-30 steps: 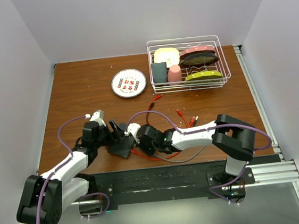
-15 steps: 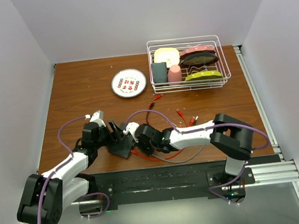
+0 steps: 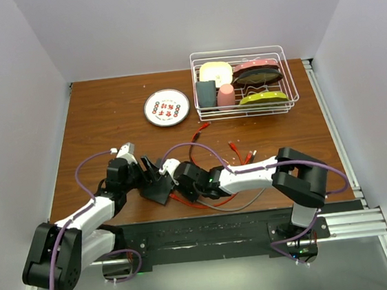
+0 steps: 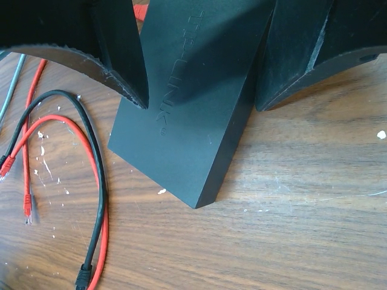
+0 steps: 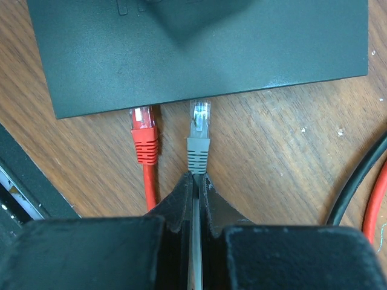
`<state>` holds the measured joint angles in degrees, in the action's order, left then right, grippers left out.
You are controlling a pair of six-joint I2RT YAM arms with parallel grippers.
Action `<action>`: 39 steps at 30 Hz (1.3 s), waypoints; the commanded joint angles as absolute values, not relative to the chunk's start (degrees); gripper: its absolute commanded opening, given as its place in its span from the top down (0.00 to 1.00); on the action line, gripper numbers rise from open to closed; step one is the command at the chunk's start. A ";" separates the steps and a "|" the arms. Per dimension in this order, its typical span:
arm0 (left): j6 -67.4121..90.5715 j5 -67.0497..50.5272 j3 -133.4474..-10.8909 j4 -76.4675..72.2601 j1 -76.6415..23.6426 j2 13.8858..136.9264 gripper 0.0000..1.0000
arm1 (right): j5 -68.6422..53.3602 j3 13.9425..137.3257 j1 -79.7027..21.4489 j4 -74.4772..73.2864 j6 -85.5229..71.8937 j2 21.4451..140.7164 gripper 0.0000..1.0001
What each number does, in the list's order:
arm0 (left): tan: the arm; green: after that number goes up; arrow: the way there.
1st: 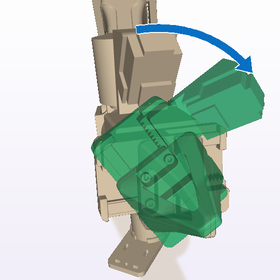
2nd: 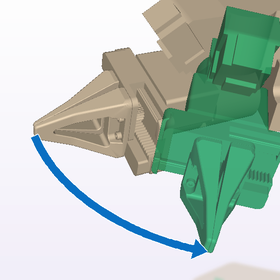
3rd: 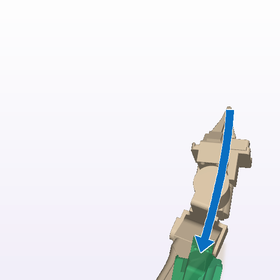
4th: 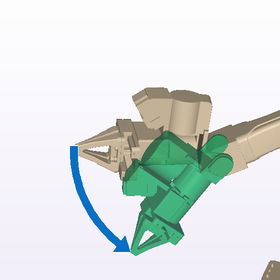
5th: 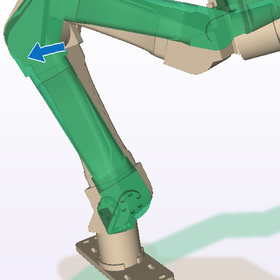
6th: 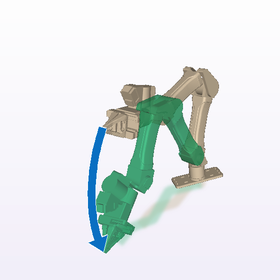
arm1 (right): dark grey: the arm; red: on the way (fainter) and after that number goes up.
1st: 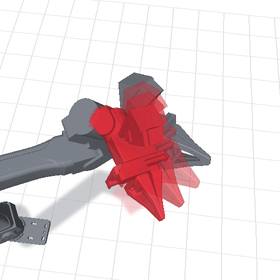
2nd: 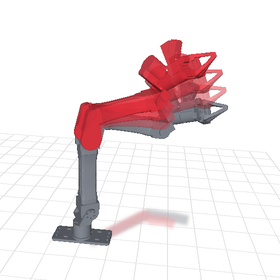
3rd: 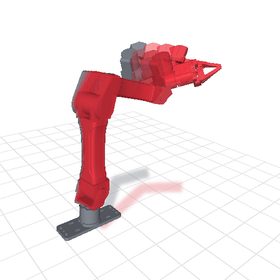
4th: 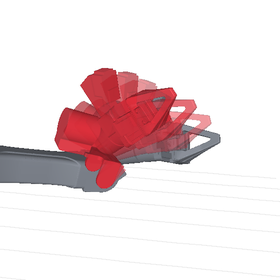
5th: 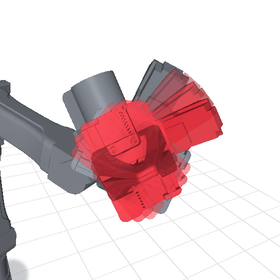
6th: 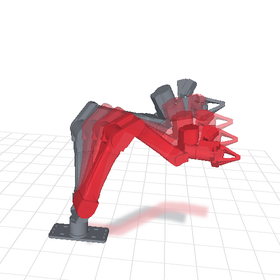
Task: Insert the plug into the switch port
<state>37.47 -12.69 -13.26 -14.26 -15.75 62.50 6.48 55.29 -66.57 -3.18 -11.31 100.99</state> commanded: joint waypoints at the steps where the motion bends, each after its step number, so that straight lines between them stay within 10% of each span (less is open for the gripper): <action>1: 38.41 -15.64 -12.31 -14.85 -15.64 63.37 0.25 | 7.73 58.10 -67.24 -1.14 -12.04 99.93 1.00; 39: 36.48 -17.84 -12.22 -16.52 -15.64 63.63 0.21 | 7.65 59.33 -67.94 2.72 -9.41 101.43 1.00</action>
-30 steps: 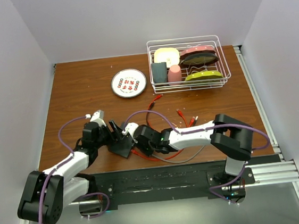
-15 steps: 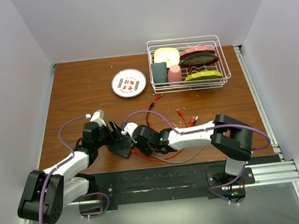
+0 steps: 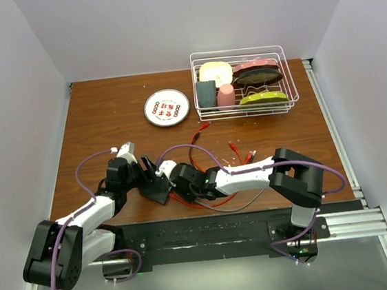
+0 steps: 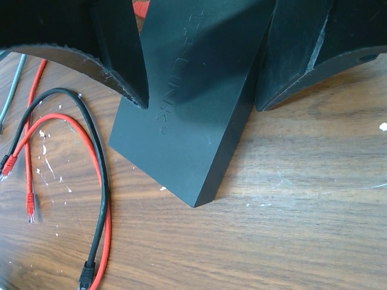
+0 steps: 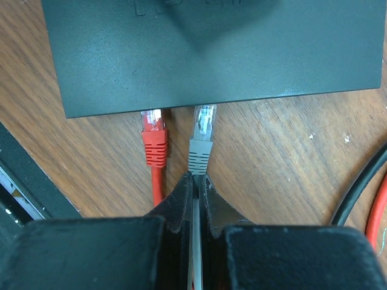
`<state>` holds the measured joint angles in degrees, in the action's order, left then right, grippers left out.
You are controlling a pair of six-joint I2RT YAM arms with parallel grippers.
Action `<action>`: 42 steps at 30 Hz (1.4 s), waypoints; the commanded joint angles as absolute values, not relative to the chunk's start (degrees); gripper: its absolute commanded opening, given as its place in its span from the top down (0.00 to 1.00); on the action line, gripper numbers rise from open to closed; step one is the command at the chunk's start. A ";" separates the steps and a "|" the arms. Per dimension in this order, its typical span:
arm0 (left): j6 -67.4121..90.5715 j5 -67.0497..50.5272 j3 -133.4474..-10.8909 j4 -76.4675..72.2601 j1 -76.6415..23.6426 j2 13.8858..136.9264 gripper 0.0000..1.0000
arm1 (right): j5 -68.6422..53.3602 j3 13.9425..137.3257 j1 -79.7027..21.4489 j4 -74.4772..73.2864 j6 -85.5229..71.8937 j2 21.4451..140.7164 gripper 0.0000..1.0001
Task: Insert the plug into the switch port
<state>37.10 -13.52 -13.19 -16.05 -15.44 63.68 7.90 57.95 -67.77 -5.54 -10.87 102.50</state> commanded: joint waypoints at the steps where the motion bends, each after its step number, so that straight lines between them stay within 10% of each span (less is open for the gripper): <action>1: 36.39 -17.84 -12.30 -16.52 -15.64 63.55 0.20 | 7.73 59.24 -68.03 2.81 -9.23 101.08 1.00; 24: 33.84 -18.37 -14.24 -16.96 -15.64 66.09 0.13 | 12.22 59.50 -68.38 4.22 -2.72 101.60 1.00; 42: 35.07 -22.50 -13.80 -16.44 -15.64 68.11 0.32 | 11.60 61.17 -68.38 6.42 -8.17 104.59 1.00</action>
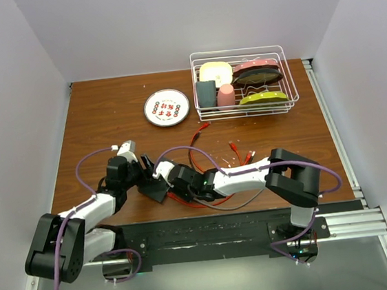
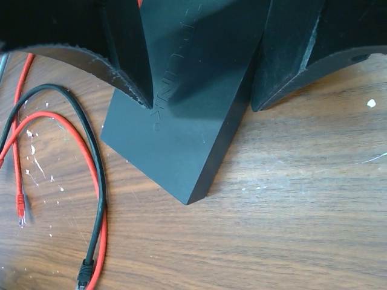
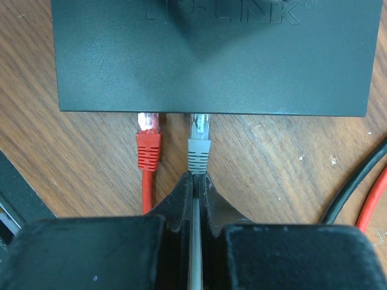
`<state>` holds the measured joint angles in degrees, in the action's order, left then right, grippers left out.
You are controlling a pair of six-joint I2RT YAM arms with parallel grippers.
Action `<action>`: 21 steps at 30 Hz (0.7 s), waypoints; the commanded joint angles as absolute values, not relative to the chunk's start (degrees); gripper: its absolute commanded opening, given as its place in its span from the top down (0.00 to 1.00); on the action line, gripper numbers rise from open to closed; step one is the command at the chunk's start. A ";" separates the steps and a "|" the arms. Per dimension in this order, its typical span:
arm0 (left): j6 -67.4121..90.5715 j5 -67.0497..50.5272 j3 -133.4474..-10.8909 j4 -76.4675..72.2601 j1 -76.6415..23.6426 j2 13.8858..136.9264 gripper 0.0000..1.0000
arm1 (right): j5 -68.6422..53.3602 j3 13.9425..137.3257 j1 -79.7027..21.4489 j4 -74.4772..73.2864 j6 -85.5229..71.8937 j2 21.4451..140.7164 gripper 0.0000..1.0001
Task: Insert the plug into the switch port
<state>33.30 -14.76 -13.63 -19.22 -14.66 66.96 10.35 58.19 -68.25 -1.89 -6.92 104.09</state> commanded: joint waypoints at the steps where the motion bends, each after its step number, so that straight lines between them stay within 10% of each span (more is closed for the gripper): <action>1: 35.16 -22.76 -13.71 -16.35 -15.64 68.20 0.33 | 11.60 61.61 -68.38 6.24 -8.26 104.59 1.00; 21: 37.79 -27.16 -11.43 -18.28 -15.73 70.31 0.49 | 11.78 71.62 -68.38 7.47 -7.04 108.10 1.00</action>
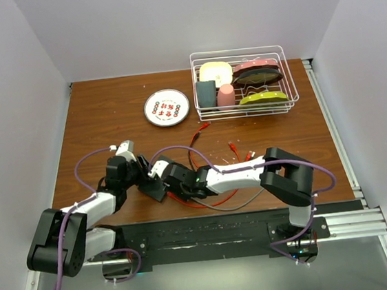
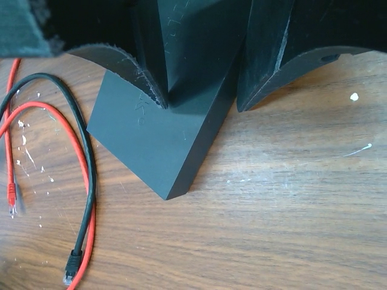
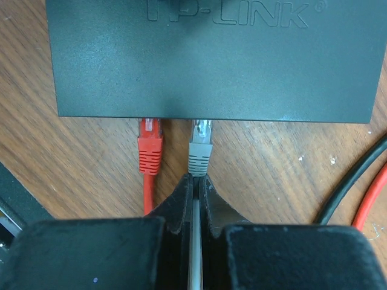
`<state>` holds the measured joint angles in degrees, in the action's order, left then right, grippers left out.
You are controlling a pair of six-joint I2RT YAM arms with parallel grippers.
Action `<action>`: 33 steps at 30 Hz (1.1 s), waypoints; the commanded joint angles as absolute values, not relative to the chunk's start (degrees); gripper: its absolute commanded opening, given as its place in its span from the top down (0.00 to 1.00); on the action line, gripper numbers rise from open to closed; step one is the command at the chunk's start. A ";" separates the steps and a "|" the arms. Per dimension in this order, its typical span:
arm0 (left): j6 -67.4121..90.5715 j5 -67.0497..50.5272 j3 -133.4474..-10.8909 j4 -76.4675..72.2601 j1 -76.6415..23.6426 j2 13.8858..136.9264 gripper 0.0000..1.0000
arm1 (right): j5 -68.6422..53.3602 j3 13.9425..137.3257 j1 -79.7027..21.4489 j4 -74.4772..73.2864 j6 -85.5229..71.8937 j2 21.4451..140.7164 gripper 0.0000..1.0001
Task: Insert the plug into the switch port
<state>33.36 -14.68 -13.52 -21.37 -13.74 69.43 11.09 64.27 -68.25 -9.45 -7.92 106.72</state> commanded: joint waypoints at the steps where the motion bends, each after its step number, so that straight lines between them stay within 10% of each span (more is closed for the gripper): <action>1: 37.97 -27.25 -11.34 -18.54 -15.73 70.31 0.49 | 11.95 71.98 -68.29 7.38 -6.86 108.37 1.00; 33: 39.02 -27.87 -10.11 -18.81 -19.07 69.87 0.64 | 7.56 78.57 -65.65 15.47 -4.49 109.60 1.00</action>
